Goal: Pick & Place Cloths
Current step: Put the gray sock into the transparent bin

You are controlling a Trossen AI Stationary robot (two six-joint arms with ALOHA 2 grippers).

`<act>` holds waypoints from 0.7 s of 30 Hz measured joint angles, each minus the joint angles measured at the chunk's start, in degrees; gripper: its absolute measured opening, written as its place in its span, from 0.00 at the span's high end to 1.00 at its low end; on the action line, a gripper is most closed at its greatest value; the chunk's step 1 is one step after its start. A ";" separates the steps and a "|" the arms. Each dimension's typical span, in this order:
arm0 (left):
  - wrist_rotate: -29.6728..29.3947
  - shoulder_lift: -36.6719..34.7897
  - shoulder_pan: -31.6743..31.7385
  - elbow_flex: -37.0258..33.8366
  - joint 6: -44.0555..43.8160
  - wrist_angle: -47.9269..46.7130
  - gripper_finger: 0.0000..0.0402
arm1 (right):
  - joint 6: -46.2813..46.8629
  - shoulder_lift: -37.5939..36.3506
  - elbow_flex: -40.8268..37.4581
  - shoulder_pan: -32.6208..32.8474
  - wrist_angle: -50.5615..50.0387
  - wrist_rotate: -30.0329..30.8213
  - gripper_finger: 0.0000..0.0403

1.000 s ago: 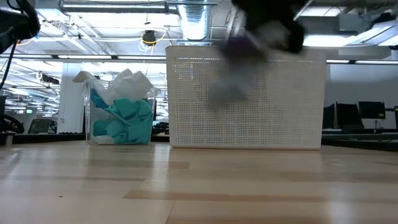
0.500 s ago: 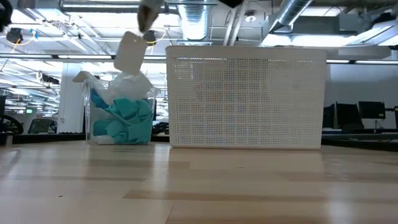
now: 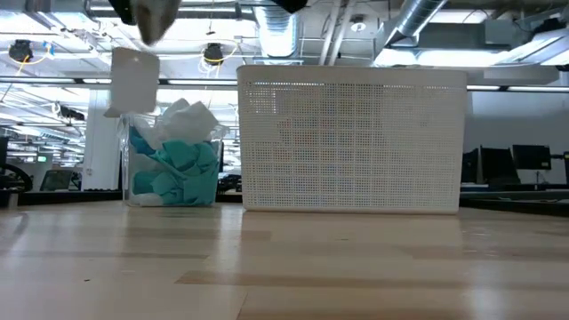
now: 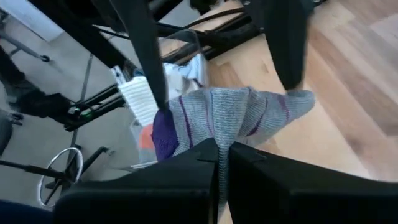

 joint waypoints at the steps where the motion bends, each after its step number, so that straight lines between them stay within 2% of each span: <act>1: 2.38 0.87 0.64 0.00 0.00 0.73 0.28 | -0.01 0.41 0.50 0.03 0.15 -0.24 1.00; 4: 8.00 3.47 1.82 0.00 0.02 2.33 0.28 | -0.02 0.68 0.90 0.28 -0.17 -1.31 1.00; 11: 9.89 7.70 3.43 0.00 -0.02 2.88 0.28 | -0.20 0.29 1.02 0.70 -0.09 -1.31 1.00; 14: 13.75 8.41 4.54 0.00 0.08 3.66 0.30 | -0.22 0.13 1.04 0.77 -0.01 -1.32 1.00; 17: 15.26 8.60 5.05 0.00 -0.02 4.31 0.41 | -0.35 0.13 1.04 0.81 0.20 -1.34 1.00; 21: 14.84 8.60 5.40 0.00 0.93 4.90 0.72 | -1.54 0.13 1.04 0.76 1.20 -1.32 1.00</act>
